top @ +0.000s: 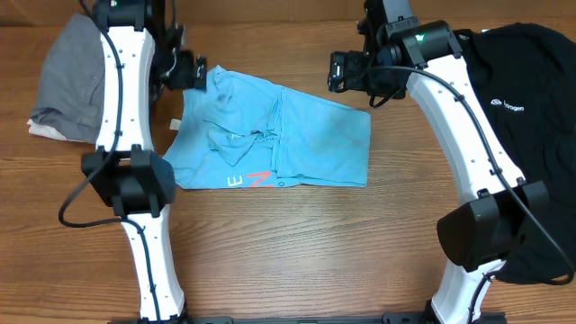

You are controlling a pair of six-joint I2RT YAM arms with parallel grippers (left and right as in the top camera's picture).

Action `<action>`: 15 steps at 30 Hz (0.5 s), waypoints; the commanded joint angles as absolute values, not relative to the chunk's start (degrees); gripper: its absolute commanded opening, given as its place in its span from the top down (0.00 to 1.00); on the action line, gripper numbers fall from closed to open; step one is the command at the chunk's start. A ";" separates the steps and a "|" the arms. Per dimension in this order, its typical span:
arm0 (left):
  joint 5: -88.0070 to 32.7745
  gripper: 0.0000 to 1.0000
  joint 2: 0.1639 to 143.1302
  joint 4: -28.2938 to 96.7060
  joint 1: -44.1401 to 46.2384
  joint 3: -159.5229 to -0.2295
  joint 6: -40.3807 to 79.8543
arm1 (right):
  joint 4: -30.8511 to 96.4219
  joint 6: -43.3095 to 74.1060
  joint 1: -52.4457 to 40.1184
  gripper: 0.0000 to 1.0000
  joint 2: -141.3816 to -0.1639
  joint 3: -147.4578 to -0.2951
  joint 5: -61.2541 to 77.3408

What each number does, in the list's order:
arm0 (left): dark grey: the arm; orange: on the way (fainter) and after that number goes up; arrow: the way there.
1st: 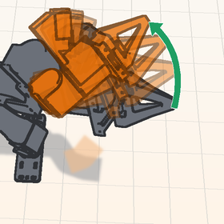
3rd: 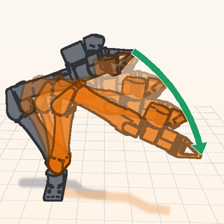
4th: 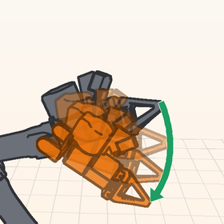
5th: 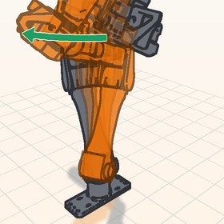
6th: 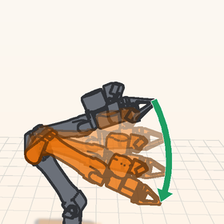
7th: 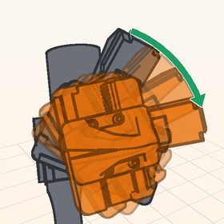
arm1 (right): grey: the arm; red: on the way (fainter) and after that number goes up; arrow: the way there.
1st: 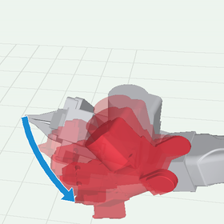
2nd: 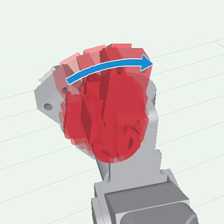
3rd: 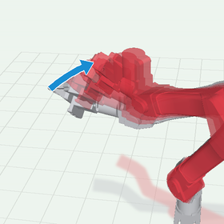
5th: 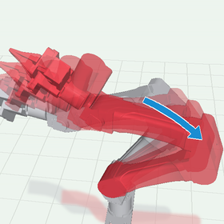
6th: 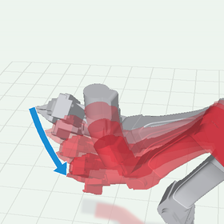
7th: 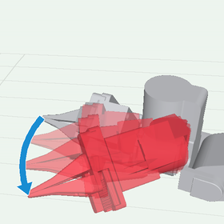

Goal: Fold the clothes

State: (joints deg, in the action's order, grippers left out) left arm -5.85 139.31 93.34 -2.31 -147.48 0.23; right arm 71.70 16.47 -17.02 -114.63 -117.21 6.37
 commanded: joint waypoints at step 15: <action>-15.05 0.02 138.87 71.09 -5.10 -119.31 -18.04 | 74.06 16.58 -17.39 0.00 -114.56 -117.36 6.02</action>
State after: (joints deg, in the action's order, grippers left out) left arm -12.49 139.41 72.75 -5.02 -122.52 -14.68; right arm 74.35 16.47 -17.08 -114.72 -117.21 6.42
